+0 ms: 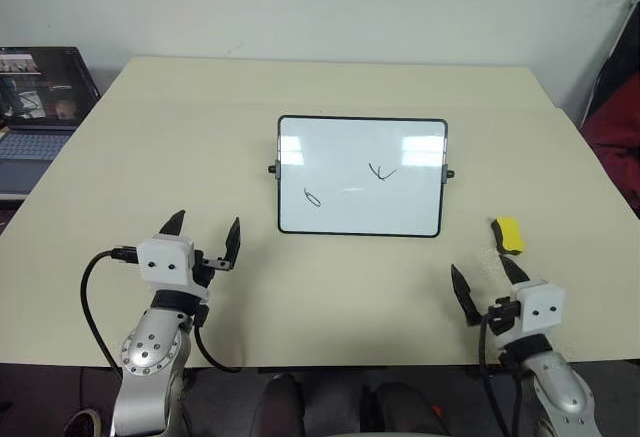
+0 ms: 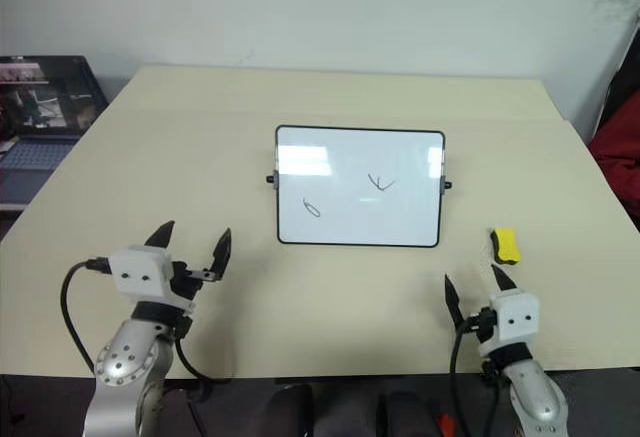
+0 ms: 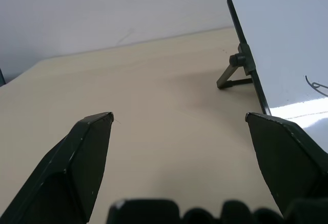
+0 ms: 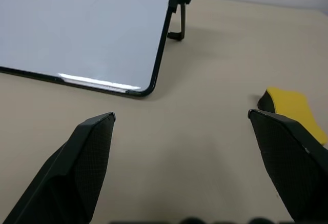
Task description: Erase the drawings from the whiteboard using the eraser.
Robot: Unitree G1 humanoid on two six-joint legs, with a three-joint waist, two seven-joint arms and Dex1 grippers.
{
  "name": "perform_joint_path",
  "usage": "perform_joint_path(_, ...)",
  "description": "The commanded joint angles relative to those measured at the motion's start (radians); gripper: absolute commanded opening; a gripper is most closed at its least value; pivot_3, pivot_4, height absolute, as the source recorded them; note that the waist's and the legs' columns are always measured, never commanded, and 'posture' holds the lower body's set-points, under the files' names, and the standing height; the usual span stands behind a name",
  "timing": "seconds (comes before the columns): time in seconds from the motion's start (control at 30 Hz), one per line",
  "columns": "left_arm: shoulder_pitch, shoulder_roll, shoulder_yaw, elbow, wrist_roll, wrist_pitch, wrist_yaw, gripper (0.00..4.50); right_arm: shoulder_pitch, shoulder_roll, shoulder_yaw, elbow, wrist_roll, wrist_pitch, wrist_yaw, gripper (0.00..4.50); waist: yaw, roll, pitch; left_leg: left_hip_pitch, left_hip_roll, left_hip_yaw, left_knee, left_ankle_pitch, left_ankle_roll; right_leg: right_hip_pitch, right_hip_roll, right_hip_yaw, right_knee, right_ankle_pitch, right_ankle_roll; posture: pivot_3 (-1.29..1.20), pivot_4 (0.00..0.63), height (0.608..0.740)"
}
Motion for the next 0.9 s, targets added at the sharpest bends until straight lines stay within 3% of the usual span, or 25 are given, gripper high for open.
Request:
perform_joint_path(0.03,0.005,-0.018,-0.026,-0.01,0.01,-0.035,-0.002,4.5,-0.049,-0.016,-0.031,0.009,-0.004,-0.012,-0.009,4.47,0.0,0.0,0.0,0.0,0.0,0.0,0.0,0.0,0.0,0.0,0.0,0.0,0.0,0.0,0.0,0.0,0.15,0.74)
perform_joint_path(0.33,0.012,-0.03,0.009,-0.019,-0.022,-0.068,-0.012,4.5,-0.102,-0.071,-0.054,0.015,0.017,-0.014,0.035,4.47,0.003,0.0,0.0,0.001,0.0,0.0,0.0,0.0,0.0,0.001,0.0,0.0,0.0,0.0,0.0,0.0,0.15,0.74)
perform_joint_path(0.53,0.022,0.001,0.076,-0.115,-0.137,0.012,-0.038,4.5,-0.157,-0.071,-0.069,0.043,0.025,-0.016,0.041,4.47,0.003,0.0,0.0,0.001,0.0,0.0,0.0,0.0,0.0,0.001,0.0,0.0,0.0,0.0,0.0,0.0,0.15,0.74)
perform_joint_path(0.7,-0.104,0.125,0.085,-0.169,-0.282,0.136,-0.148,4.5,-0.201,-0.08,-0.156,0.057,0.073,0.004,0.022,4.47,0.012,0.001,0.0,0.003,-0.001,-0.002,0.001,0.0,0.0,0.005,0.0,-0.002,0.0,0.0,0.0,0.0,0.15,0.74)
perform_joint_path(0.9,-0.295,0.277,0.0,-0.116,-0.453,0.305,-0.375,4.5,-0.165,-0.086,-0.191,-0.076,0.194,0.191,0.008,4.47,0.014,0.003,0.001,0.003,-0.001,-0.001,0.0,0.0,0.0,0.005,0.0,-0.002,-0.001,0.001,-0.001,0.0,0.15,0.74)
